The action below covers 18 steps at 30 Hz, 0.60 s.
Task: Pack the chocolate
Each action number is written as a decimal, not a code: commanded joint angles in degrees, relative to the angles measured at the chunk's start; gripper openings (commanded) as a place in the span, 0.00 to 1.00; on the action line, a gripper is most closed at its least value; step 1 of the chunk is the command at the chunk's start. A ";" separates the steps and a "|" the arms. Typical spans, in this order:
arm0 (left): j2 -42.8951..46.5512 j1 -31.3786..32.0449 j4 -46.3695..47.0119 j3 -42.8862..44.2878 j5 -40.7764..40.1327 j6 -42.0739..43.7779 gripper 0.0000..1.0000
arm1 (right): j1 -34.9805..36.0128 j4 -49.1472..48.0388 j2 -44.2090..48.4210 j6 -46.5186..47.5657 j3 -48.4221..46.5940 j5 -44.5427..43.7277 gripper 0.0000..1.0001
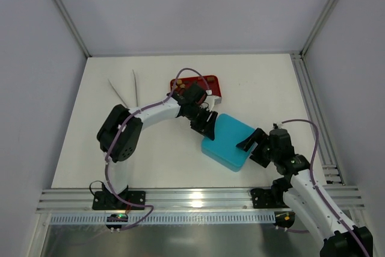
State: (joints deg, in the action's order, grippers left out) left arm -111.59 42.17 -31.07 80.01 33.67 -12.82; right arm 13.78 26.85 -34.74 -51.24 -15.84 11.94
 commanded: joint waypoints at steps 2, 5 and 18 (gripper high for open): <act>1.38 -0.16 1.36 -2.66 -2.56 -2.29 0.50 | 2.38 0.13 0.29 -1.58 0.81 -1.13 0.88; 1.29 -0.25 2.33 -3.72 -3.61 -4.31 0.50 | 3.09 0.31 0.55 -2.19 1.24 -1.75 0.88; 1.64 -0.08 5.40 -8.11 -8.62 -12.49 0.49 | 5.55 -1.72 0.20 -4.04 3.97 -3.33 0.60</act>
State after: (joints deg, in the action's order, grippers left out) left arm -108.88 40.82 -26.02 75.00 29.98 -23.68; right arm 17.78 23.46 -33.95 -55.40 -14.44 10.31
